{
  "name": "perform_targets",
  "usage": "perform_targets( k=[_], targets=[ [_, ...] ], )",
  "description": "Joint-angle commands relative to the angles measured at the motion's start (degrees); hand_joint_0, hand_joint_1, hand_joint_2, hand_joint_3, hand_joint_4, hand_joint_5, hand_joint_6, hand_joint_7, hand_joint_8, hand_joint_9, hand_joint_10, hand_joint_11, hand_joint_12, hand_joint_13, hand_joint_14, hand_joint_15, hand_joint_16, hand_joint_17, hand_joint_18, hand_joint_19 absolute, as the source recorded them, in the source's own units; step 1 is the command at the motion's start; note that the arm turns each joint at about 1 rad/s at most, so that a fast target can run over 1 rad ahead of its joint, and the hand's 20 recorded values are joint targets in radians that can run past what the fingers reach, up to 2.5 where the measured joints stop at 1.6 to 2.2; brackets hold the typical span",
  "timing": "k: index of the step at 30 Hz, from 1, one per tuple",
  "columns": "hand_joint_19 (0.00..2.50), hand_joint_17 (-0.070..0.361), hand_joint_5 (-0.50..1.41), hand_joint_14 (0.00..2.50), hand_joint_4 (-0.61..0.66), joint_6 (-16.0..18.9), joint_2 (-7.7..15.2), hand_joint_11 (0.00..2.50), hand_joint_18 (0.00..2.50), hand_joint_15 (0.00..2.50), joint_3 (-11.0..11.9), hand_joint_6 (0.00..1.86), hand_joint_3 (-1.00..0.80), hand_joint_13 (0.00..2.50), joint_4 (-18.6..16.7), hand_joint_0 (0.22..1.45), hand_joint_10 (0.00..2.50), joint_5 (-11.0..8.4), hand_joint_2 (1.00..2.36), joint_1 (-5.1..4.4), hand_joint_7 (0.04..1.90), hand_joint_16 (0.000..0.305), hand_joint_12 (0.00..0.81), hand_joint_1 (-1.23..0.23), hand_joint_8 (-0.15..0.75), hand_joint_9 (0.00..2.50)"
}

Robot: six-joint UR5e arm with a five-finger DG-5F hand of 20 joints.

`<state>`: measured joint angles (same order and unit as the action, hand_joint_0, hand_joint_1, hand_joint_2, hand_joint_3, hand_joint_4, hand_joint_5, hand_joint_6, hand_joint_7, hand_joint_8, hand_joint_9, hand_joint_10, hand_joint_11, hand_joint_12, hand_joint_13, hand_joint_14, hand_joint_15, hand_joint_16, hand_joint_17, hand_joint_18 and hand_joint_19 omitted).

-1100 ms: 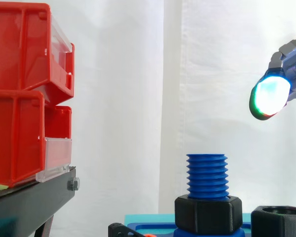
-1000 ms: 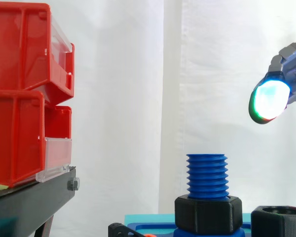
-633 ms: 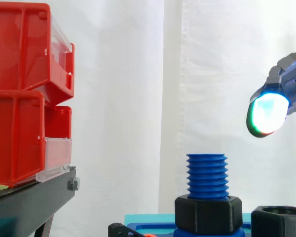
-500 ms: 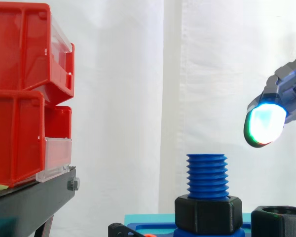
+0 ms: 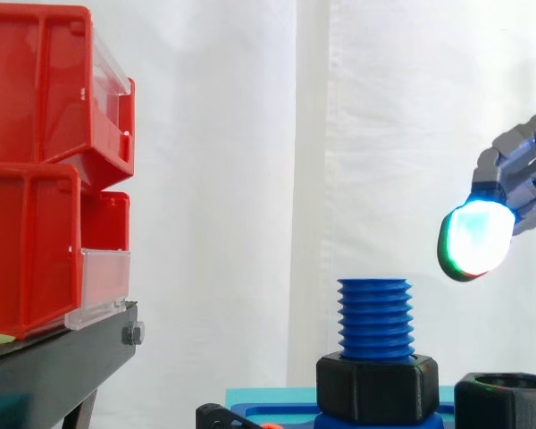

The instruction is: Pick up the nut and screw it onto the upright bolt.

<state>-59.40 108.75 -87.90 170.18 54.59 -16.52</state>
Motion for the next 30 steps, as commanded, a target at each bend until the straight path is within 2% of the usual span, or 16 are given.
perform_targets(
  k=[1,2,3,6,11,13,15,16,19,20,24,30],
  targets=[
    [0.00,0.110,-0.23,0.00,0.23,-0.98,1.20,0.30,0.00,0.00,0.01,0.50,-0.50,0.22,-0.19,0.42,0.01,-4.23,1.00,-0.44,0.78,0.049,0.372,-0.77,0.328,0.35],
    [0.00,0.105,-0.23,0.00,0.23,-1.42,1.64,0.31,0.00,0.00,0.10,0.50,-0.50,0.23,-0.46,0.42,0.01,-5.64,1.00,-0.62,0.78,0.047,0.362,-0.77,0.332,0.37],
    [0.00,0.103,-0.23,0.00,0.23,-2.73,1.90,0.31,0.00,0.00,0.01,0.50,-0.50,0.23,-1.60,0.42,0.01,-8.98,1.00,-1.32,0.78,0.046,0.359,-0.77,0.330,0.37],
    [0.00,0.100,-0.22,0.00,0.22,-4.32,2.17,0.30,0.00,0.00,0.01,0.50,-0.50,0.24,-3.53,0.43,0.01,-10.91,1.00,-2.02,0.78,0.045,0.353,-0.76,0.328,0.38],
    [0.00,0.098,-0.22,0.00,0.22,-5.81,2.26,0.30,0.00,0.00,0.01,0.50,-0.50,0.23,-4.68,0.43,0.01,-11.26,1.00,-3.08,0.78,0.044,0.350,-0.74,0.326,0.38],
    [0.00,0.098,-0.22,0.00,0.23,-6.07,2.26,0.30,0.00,0.00,0.01,0.50,-0.50,0.23,-5.38,0.43,0.01,-11.96,1.00,-3.60,0.78,0.044,0.350,-0.74,0.326,0.38],
    [0.00,0.098,-0.22,0.00,0.22,-6.51,2.96,0.30,0.00,0.00,0.01,0.50,-0.50,0.23,-6.61,0.43,0.01,-13.37,1.00,-4.04,0.78,0.043,0.350,-0.74,0.326,0.38],
    [0.00,0.098,-0.22,0.00,0.22,-7.04,3.13,0.29,0.00,0.00,0.01,0.50,-0.50,0.23,-7.58,0.43,0.01,-14.69,1.00,-4.48,0.78,0.044,0.350,-0.73,0.327,0.38],
    [0.00,0.098,-0.22,0.00,0.23,-7.66,3.93,0.30,0.00,0.00,0.01,0.50,-0.50,0.23,-8.46,0.43,0.01,-15.92,1.00,-4.92,0.78,0.044,0.351,-0.73,0.327,0.38],
    [0.00,0.098,-0.22,0.00,0.23,-7.92,4.01,0.29,0.00,0.00,0.01,0.50,-0.50,0.23,-9.69,0.43,0.01,-16.97,1.00,-5.71,0.78,0.044,0.351,-0.73,0.327,0.38],
    [0.00,0.098,-0.22,0.00,0.23,-7.92,4.01,0.29,0.00,0.00,0.01,0.50,-0.50,0.23,-10.30,0.43,0.01,-18.73,1.00,-6.86,0.78,0.044,0.352,-0.72,0.326,0.38],
    [0.00,0.097,-0.22,0.00,0.23,-7.92,4.01,0.29,0.00,0.00,0.01,0.50,-0.50,0.24,-10.57,0.43,0.01,-19.70,1.00,-7.82,0.78,0.043,0.352,-0.70,0.326,0.39]
  ],
)
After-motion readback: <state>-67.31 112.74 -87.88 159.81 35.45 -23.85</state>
